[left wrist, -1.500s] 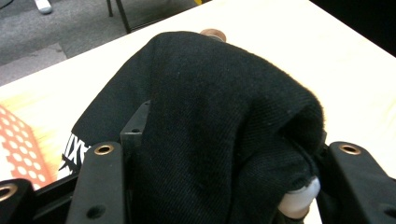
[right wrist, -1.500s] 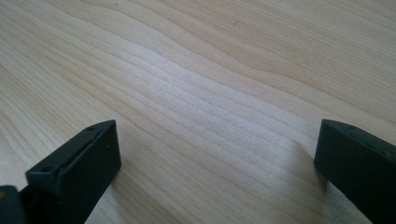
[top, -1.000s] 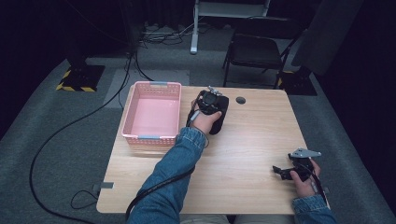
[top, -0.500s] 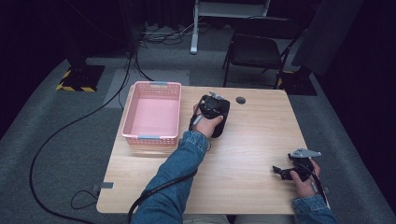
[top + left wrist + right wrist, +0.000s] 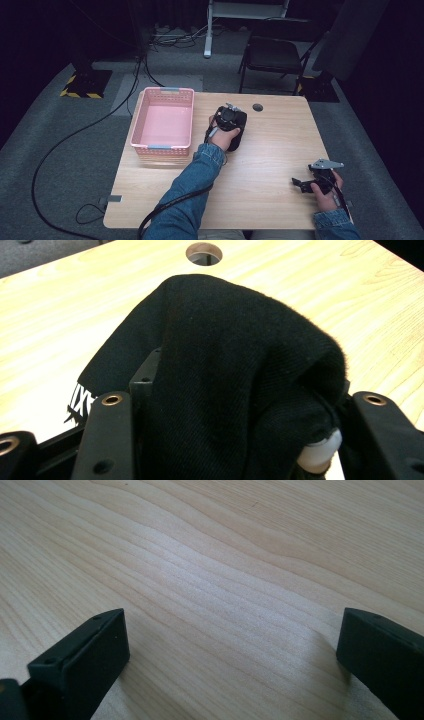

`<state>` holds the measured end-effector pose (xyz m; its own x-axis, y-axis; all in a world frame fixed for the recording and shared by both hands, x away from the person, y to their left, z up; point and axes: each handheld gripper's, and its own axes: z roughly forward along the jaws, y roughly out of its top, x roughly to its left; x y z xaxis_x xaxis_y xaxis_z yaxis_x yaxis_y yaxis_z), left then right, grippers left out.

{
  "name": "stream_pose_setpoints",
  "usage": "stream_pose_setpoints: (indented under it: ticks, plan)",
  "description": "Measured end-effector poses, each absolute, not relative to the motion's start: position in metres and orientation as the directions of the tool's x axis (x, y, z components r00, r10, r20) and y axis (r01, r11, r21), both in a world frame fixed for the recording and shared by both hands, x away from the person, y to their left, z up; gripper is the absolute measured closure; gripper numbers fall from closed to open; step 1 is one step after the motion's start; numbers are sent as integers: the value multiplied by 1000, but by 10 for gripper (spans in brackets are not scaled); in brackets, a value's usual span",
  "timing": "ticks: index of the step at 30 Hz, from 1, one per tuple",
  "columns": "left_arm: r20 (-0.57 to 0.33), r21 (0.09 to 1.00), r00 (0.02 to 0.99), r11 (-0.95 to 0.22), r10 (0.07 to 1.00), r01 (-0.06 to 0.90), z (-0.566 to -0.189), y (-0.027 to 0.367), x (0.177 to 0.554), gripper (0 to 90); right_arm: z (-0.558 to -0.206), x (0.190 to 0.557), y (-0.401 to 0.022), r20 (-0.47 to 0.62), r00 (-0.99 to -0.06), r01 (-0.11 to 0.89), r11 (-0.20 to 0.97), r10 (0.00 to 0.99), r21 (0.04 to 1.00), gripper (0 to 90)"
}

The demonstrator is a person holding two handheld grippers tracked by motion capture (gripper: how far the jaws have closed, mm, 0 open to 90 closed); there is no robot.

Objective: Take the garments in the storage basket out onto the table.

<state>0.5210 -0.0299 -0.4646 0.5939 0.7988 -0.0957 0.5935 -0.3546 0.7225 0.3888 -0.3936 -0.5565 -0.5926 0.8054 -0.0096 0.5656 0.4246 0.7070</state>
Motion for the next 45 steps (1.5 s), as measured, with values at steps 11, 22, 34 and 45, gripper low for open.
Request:
stream_pose_setpoints:
  ticks: [11,22,34,45]
  plan:
    - [-106,710,599,-362,794,604,-476,-37,522,412,-557,389,-394,-10,-593,565,425,805,707,4]
    - [-114,699,605,-369,788,612,-486,-44,520,413,-557,389,-394,-9,-593,566,424,805,707,4]
    - [-124,678,632,-400,765,617,-507,-55,521,408,-557,389,-394,-10,-593,565,425,805,707,4]
    - [-105,682,641,-414,760,603,-511,-57,520,400,-557,389,-394,-10,-592,565,425,806,707,3]
